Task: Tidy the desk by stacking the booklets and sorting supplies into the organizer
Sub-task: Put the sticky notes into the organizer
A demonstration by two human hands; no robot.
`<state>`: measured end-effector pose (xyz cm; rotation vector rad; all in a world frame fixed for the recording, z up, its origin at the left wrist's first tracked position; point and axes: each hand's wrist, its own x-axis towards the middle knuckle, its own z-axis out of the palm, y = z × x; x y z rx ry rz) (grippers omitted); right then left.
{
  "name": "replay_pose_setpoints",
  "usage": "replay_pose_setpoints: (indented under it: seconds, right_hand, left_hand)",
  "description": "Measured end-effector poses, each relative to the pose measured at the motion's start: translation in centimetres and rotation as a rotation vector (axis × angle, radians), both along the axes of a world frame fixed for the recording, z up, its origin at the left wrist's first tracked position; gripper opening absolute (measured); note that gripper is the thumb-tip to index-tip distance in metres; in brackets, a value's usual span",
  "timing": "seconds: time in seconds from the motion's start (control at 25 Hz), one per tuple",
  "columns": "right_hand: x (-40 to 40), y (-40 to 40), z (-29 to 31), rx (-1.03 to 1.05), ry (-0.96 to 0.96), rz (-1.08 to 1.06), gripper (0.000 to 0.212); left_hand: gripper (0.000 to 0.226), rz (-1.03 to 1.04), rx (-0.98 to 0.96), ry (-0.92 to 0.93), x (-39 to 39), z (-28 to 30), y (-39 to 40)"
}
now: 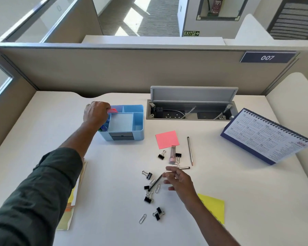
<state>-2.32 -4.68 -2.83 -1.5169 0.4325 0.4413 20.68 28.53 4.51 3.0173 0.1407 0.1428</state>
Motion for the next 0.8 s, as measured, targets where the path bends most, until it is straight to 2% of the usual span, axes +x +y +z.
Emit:
replay_pose_setpoints:
  seconds: [0.2, 0.4, 0.48, 0.56, 0.64, 0.8]
  right_hand:
    - [5.3, 0.5, 0.3, -0.1, -0.103, 0.048, 0.024]
    - [12.0, 1.3, -0.6, -0.448, -0.304, 0.18, 0.03]
    - [13.9, 1.2, -1.5, -0.656, -0.373, 0.231, 0.035]
    - [15.3, 1.1, -2.1, -0.876, -0.42, 0.367, 0.042]
    - [16.3, 0.9, -2.5, -1.029, -0.44, 0.526, 0.047]
    - [17.7, 0.5, -3.2, -1.191, -0.416, 0.74, 0.052]
  left_hand:
    - [0.033, -0.03, 0.067, 0.086, 1.3, -1.1, 0.7]
    - [0.056, -0.053, 0.1, 0.291, 1.9, -0.8, 0.9]
    - [0.06, -0.029, 0.061, 0.306, 1.1, 0.0, 0.1]
    - [0.06, 0.034, -0.069, 0.256, -0.1, 1.0, -0.2]
    - [0.056, 0.083, -0.253, 0.125, -2.1, 1.9, -0.4]
    - [0.047, 0.086, -0.572, -0.179, -8.9, 3.2, -2.6]
